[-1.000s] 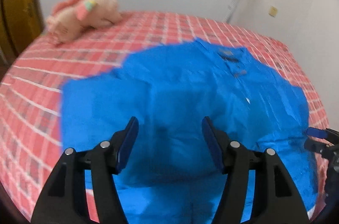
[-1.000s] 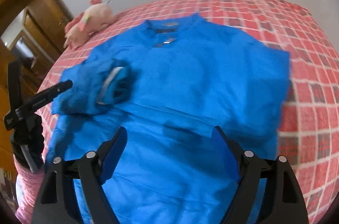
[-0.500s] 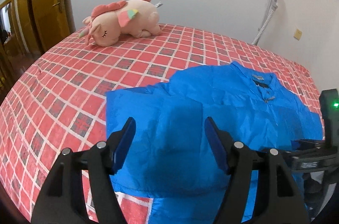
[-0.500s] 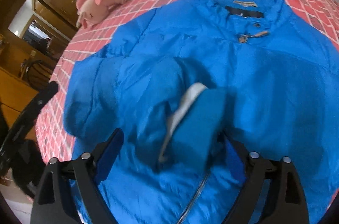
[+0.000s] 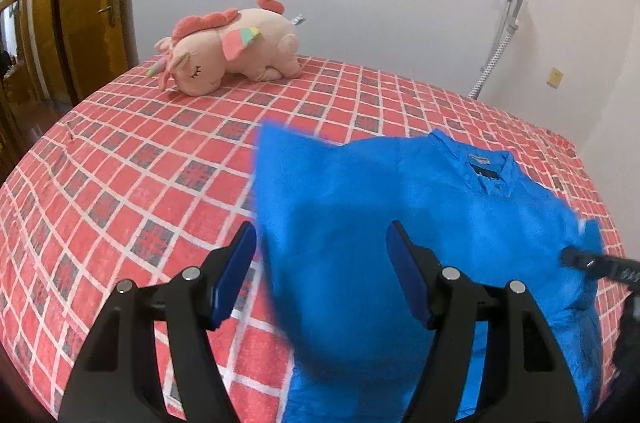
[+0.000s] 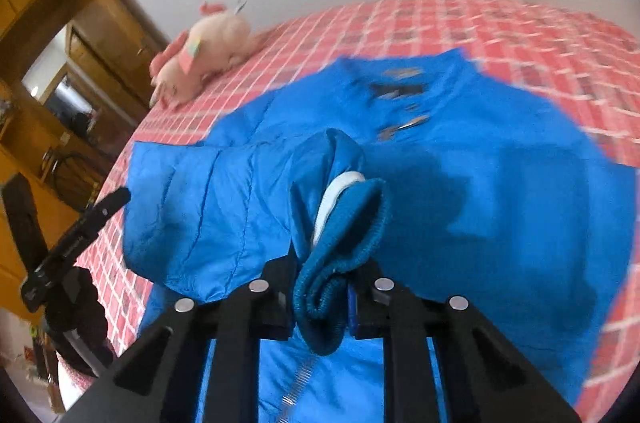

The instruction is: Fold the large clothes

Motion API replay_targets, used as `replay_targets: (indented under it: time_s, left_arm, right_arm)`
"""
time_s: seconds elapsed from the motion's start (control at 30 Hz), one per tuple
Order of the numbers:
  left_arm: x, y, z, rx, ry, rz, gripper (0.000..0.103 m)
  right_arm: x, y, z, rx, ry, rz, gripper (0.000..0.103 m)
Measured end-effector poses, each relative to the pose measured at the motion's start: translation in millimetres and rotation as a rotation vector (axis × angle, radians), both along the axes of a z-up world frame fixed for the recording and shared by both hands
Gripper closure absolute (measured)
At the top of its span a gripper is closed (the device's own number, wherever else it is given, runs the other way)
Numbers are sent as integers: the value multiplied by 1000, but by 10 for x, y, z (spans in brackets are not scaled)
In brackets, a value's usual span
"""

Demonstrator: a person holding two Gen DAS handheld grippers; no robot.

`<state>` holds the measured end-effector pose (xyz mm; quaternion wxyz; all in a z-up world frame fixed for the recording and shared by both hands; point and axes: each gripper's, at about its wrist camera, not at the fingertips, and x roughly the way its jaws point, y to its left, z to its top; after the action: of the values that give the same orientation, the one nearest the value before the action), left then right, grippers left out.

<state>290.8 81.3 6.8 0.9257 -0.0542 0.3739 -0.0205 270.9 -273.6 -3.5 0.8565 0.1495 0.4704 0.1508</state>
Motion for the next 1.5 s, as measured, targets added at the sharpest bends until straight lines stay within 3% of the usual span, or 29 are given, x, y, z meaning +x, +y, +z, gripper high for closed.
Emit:
replay_targets:
  time_s: [0.27, 0.5, 0.6, 0.73, 0.87, 1.0, 1.13, 1.27, 1.4, 1.5]
  left_arm:
    - [209, -216, -267, 10, 58, -55, 36]
    - [426, -354, -634, 76, 163, -73, 35]
    - [494, -335, -769, 59, 202, -80, 34]
    - [472, -301, -757, 43, 198, -71, 34]
    - [267, -384, -484, 124, 90, -40, 35]
    - [61, -584, -256, 113, 11, -88, 35]
    - [41, -862, -363, 141, 29, -170, 35]
    - [156, -984, -643, 210, 93, -189, 35]
    - [242, -959, -784, 193, 129, -203, 31]
    - [212, -957, -785, 189, 122, -200, 31]
  right_arm:
    - [-184, -803, 33, -39, -24, -157, 85]
    - [-72, -1162, -410, -36, 61, -239, 85]
    - [-23, -1205, -612, -3, 82, -236, 81]
    - [-88, -1201, -577, -25, 65, -235, 74]
    - [-344, -1185, -194, -139, -43, -285, 68]
    - [-497, -1046, 92, -160, -140, -263, 66]
    - [-424, -791, -22, -136, -95, -158, 66]
    - [-301, -707, -266, -181, -27, -158, 66]
    - [-204, -783, -519, -145, 18, -163, 70]
    - [-238, -756, -530, -162, 7, -159, 70]
